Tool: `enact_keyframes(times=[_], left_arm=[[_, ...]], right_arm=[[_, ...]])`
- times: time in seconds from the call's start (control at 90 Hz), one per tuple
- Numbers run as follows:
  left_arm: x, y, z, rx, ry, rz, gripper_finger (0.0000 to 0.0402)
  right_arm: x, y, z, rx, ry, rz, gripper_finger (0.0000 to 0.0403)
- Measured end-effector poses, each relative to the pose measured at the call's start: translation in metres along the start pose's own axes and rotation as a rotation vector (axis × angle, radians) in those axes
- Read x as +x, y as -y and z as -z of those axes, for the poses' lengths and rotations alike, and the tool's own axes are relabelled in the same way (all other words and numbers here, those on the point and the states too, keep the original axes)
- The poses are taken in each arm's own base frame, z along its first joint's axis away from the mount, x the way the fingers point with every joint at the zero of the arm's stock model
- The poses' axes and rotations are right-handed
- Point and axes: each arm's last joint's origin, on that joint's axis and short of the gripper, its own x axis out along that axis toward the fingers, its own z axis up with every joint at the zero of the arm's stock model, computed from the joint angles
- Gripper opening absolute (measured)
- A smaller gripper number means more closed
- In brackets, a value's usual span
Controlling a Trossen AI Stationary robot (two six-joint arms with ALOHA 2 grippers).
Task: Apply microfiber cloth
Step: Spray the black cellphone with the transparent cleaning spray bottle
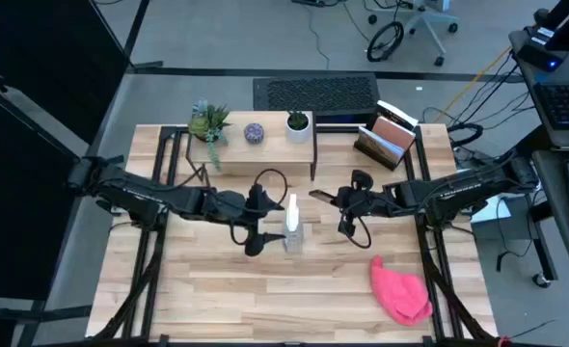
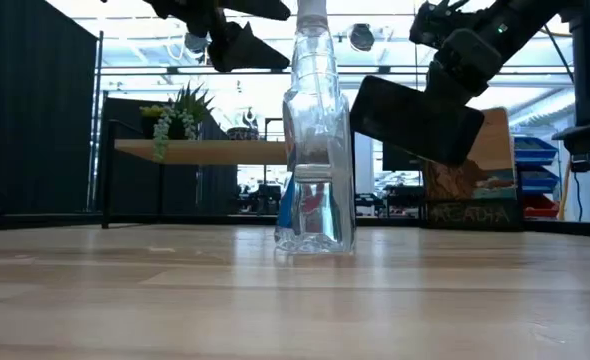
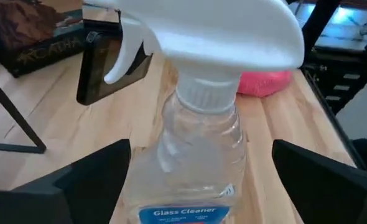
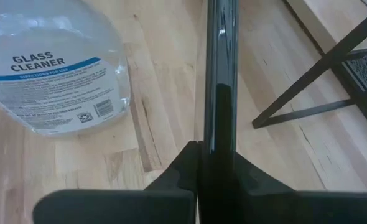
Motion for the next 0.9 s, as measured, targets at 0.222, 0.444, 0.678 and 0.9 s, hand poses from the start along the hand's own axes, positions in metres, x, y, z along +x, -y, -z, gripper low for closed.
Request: enact_keyframes(times=[0.222, 0.444, 0.678, 0.9], left_arm=[[0.000, -0.006, 0.000, -0.033, -0.001, -0.057, 0.0375], [-0.001, -0.018, -0.004, -0.062, 0.022, -0.101, 0.0375], [0.000, -0.021, -0.008, -0.089, 0.057, -0.058, 0.0375], [-0.001, -0.014, -0.007, -0.081, 0.040, 0.039, 0.0375]], right_arm=[[0.002, 0.006, -0.001, -0.058, 0.004, 0.068, 0.0008], [0.004, 0.013, -0.002, -0.120, -0.005, 0.091, 0.0008], [0.006, 0.014, 0.000, -0.145, -0.010, 0.094, 0.0008], [0.013, 0.013, 0.016, -0.130, -0.033, 0.095, 0.0008]])
